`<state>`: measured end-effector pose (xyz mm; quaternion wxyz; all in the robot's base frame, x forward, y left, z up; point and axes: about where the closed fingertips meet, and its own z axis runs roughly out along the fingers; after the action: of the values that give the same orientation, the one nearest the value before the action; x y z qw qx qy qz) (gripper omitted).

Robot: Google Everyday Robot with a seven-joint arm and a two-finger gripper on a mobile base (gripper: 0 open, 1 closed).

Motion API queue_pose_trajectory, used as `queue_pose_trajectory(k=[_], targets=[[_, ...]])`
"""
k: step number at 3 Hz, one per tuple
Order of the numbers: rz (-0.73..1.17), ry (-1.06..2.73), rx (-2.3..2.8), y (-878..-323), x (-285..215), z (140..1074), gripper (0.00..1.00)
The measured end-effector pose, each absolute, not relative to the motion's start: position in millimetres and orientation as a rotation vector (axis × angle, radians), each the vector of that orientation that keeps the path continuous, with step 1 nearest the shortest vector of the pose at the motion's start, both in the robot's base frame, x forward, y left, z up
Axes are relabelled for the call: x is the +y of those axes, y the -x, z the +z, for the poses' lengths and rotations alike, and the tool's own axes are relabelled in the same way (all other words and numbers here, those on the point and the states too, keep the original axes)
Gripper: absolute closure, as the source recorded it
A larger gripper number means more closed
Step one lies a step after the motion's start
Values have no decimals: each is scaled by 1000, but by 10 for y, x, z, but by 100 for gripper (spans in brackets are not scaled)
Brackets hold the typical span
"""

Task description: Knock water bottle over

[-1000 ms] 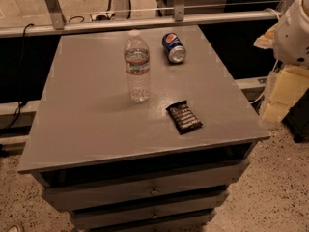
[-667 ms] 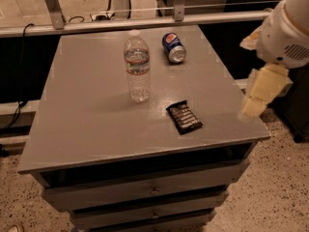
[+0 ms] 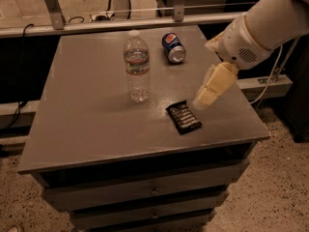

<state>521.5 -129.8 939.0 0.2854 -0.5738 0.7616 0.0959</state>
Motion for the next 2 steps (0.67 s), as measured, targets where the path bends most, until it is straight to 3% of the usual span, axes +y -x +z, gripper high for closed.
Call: queue_pose_trajectory(k=[2], targets=[[521, 1429, 1798, -5664, -453, 9197, 0]])
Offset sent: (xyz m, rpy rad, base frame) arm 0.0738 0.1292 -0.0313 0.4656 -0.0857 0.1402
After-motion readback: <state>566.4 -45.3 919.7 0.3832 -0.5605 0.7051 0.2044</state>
